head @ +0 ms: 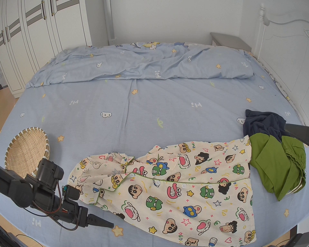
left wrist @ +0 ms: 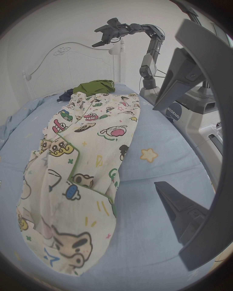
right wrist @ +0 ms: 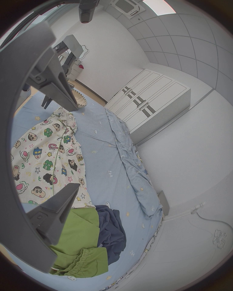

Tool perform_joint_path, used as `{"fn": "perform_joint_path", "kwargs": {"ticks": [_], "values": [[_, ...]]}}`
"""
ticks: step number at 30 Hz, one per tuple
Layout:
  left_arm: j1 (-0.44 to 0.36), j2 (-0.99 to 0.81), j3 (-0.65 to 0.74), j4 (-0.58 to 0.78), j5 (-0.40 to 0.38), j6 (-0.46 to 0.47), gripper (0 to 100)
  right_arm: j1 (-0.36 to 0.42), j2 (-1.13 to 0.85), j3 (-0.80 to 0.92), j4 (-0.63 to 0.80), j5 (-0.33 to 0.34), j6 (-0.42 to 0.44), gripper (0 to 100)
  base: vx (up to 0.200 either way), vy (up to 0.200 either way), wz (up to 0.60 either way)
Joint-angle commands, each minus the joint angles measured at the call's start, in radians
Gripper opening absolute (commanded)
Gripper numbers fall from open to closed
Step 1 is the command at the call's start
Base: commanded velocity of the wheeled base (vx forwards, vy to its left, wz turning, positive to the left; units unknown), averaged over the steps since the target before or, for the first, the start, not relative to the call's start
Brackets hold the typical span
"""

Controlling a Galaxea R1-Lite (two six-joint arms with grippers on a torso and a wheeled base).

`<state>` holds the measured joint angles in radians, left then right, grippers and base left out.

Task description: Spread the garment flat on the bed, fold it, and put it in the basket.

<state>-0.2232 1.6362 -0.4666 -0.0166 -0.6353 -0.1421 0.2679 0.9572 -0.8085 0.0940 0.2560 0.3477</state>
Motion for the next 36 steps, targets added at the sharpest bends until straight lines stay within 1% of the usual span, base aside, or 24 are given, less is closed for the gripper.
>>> {"fn": "perform_joint_path", "kwargs": {"ticks": [1,4,5,6,7,8,10,11,12,13,14,20,26,28,32,36], "values": [[-0.015,0.131,0.011,-0.091,0.006,-0.071,100,0.004,0.003,0.005,-0.002,0.002,-0.003,100,0.000,0.000,0.00],[-0.021,0.145,0.011,-0.172,0.008,-0.186,100,0.004,0.005,0.006,-0.002,0.002,-0.003,100,0.000,0.000,0.00],[-0.025,0.148,0.014,-0.184,0.009,-0.201,100,0.004,0.005,0.006,-0.002,0.002,-0.003,100,0.000,0.000,0.00],[-0.039,0.157,0.016,-0.224,0.014,-0.255,100,0.004,0.006,0.006,-0.002,0.002,-0.003,100,0.000,0.000,0.00],[-0.044,0.159,0.017,-0.233,0.019,-0.266,100,0.004,0.005,0.006,-0.002,0.002,-0.003,100,0.000,0.000,0.00],[-0.053,0.159,0.019,-0.261,0.048,-0.290,100,0.004,0.005,0.006,-0.002,0.002,-0.003,100,0.000,0.000,0.00],[-0.064,0.165,0.020,-0.284,0.098,-0.304,100,0.005,0.005,0.006,-0.002,0.002,-0.003,100,0.000,0.000,0.00],[-0.068,0.174,0.019,-0.296,0.137,-0.310,100,0.005,0.005,0.009,-0.002,0.002,-0.003,100,0.000,0.000,0.00],[-0.070,0.177,0.019,-0.296,0.141,-0.310,100,0.005,0.005,0.011,-0.002,0.002,-0.003,100,0.000,0.000,0.00],[-0.071,0.191,0.020,-0.310,0.183,-0.313,100,0.011,0.005,0.014,-0.005,0.002,-0.003,100,0.000,0.000,0.00],[-0.071,0.195,0.020,-0.318,0.195,-0.313,100,0.011,0.006,0.015,-0.008,0.002,-0.003,100,0.000,0.000,0.00],[-0.071,0.194,0.022,-0.361,0.198,-0.321,100,0.011,0.008,0.025,-0.019,0.002,-0.003,100,0.000,0.000,0.00],[-0.070,0.195,0.023,-0.493,0.203,-0.415,100,0.011,0.009,0.025,-0.019,0.002,-0.003,100,0.000,0.000,0.00],[-0.070,0.198,0.034,-0.560,0.206,-0.445,100,0.011,0.009,0.025,-0.019,0.002,-0.003,100,0.000,0.000,0.00],[-0.071,0.195,0.068,-0.620,0.209,-0.442,100,0.011,0.009,0.025,-0.019,0.002,-0.003,100,0.000,0.000,0.00],[-0.074,0.175,0.077,-0.629,0.207,-0.448,100,0.013,0.009,0.028,-0.019,0.002,-0.003,100,0.000,0.000,0.00]]}}
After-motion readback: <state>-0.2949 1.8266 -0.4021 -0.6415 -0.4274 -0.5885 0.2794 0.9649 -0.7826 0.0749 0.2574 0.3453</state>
